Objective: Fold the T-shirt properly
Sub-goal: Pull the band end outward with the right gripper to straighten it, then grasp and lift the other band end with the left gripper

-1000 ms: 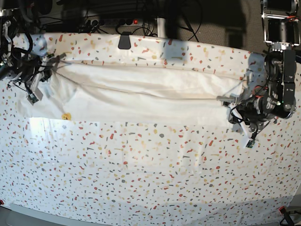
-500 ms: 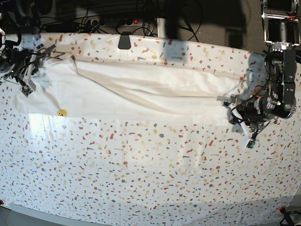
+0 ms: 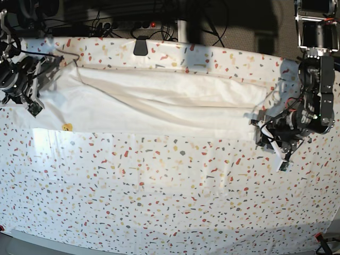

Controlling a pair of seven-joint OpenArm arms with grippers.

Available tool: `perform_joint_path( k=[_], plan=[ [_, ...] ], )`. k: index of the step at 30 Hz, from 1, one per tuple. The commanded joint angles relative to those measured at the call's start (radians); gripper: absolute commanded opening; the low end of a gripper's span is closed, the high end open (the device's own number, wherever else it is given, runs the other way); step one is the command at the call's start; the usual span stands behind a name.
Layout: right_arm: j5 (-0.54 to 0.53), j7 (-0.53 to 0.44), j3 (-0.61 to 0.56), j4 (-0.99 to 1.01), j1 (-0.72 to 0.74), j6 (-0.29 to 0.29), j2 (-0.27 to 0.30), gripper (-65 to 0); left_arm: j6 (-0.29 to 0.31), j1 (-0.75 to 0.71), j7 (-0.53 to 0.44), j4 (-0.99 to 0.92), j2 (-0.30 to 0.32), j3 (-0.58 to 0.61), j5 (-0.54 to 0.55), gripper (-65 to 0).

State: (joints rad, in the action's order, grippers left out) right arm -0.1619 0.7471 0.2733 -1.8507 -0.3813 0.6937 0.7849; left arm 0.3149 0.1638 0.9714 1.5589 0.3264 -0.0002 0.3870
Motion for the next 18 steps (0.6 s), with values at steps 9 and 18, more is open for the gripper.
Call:
perform_joint_path(
  k=[9, 18],
  plan=[
    [0.014, 0.026, 0.011, -0.119, -0.211, 0.004, 0.078, -65.0, -0.001, 0.022, -0.030, 0.019, 0.009, -0.007, 0.010, -45.4],
    [0.188, 0.047, 0.011, -0.119, -0.318, 0.004, 0.173, -65.0, -0.001, 0.022, -0.030, 0.019, 0.009, -0.006, 0.010, -45.4]
  ],
)
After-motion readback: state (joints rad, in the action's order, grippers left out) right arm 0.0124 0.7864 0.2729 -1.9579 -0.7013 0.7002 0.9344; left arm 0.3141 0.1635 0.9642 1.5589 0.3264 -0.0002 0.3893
